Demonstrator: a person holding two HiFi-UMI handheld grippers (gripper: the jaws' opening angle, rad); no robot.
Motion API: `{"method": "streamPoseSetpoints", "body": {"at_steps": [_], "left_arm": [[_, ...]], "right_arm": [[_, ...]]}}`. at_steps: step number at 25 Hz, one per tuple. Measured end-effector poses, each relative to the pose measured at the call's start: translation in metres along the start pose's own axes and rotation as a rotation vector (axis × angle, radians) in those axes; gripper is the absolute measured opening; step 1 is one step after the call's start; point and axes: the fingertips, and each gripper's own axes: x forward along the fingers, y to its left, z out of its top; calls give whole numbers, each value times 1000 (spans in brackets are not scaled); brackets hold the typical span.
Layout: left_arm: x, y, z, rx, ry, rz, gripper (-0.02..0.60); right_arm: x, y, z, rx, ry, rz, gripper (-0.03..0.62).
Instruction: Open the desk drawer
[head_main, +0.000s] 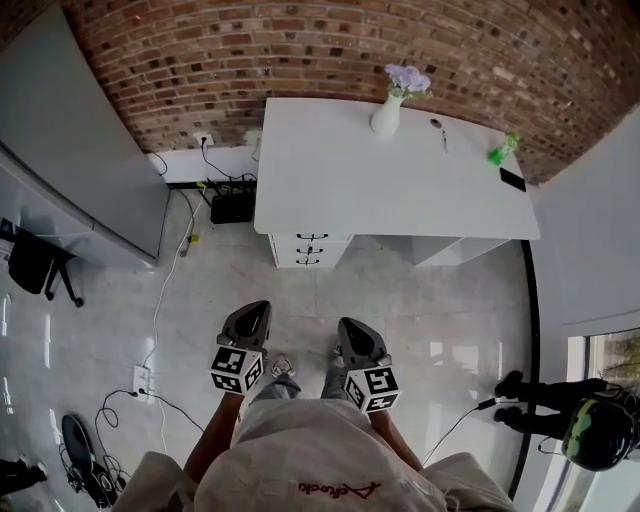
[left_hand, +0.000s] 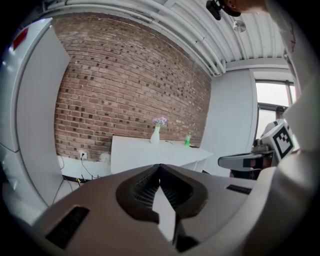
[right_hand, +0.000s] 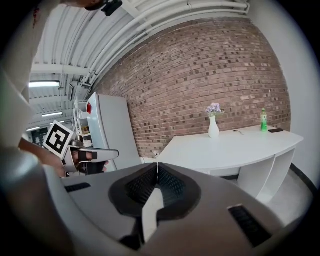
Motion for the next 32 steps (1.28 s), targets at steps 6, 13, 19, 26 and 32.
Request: {"method": "streamPoseSetpoints", "body": {"at_steps": [6,13,19,26,32], "left_arm": [[11,0,1,-31,-10,100,12],[25,0,-3,-37,14,112,12],[28,12,-13,-35,32,103,12],[33,26,-36,-46,64,106,12],[40,35,-80,-59,113,101,12]], "right_arm": [[3,-18,-8,3,52,86,17],[21,-33,-2,0,63,112,17],[37,-31,-10,15,68,101,17],[52,-35,-40,18,126,97,17],[69,-49,-89,21,186,85,17]]}}
